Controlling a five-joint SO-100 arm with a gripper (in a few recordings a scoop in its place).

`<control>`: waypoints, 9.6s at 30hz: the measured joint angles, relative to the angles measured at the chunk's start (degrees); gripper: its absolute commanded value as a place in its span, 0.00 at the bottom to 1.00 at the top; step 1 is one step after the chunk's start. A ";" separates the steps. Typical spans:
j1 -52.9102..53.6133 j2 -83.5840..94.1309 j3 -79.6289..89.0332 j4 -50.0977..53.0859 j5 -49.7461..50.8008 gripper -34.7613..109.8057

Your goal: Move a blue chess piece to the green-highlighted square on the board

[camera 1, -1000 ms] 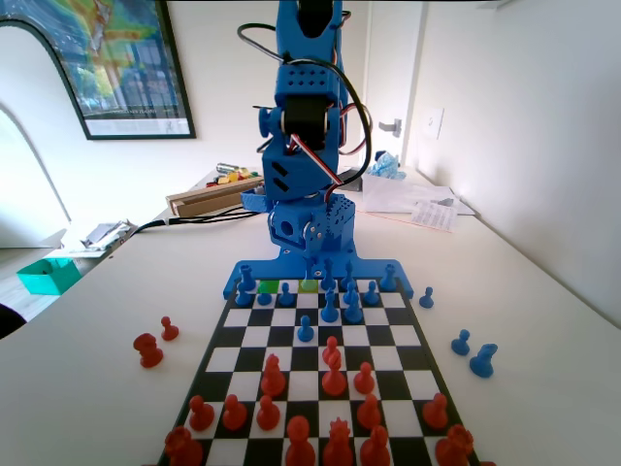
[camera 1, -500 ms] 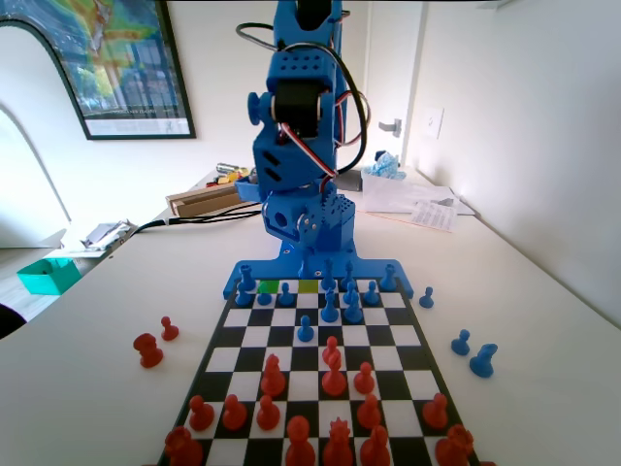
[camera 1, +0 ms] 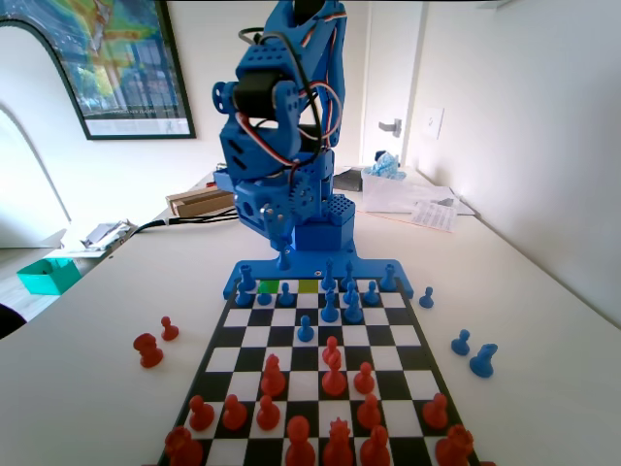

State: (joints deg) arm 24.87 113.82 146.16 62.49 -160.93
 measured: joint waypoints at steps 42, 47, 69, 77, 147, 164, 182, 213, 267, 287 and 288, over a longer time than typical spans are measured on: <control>3.69 -6.24 4.13 -17.31 2.29 0.30; 3.69 -6.24 4.13 -16.96 2.29 0.32; 4.75 -3.43 -16.52 14.77 -2.11 0.34; 15.56 0.53 -13.01 10.02 -5.98 0.34; 1.76 5.19 -7.65 5.27 7.38 0.29; 9.67 5.98 -5.19 -10.11 45.26 0.29; 15.82 8.44 7.38 -21.01 45.26 0.31; 11.69 1.14 10.37 -27.51 43.33 0.33; 13.36 -7.82 13.18 -39.99 38.32 0.25; 18.54 -7.82 6.86 -28.12 27.86 0.25; 18.63 -7.82 6.06 -26.72 27.33 0.25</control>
State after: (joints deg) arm 43.51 106.00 152.23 35.77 -133.59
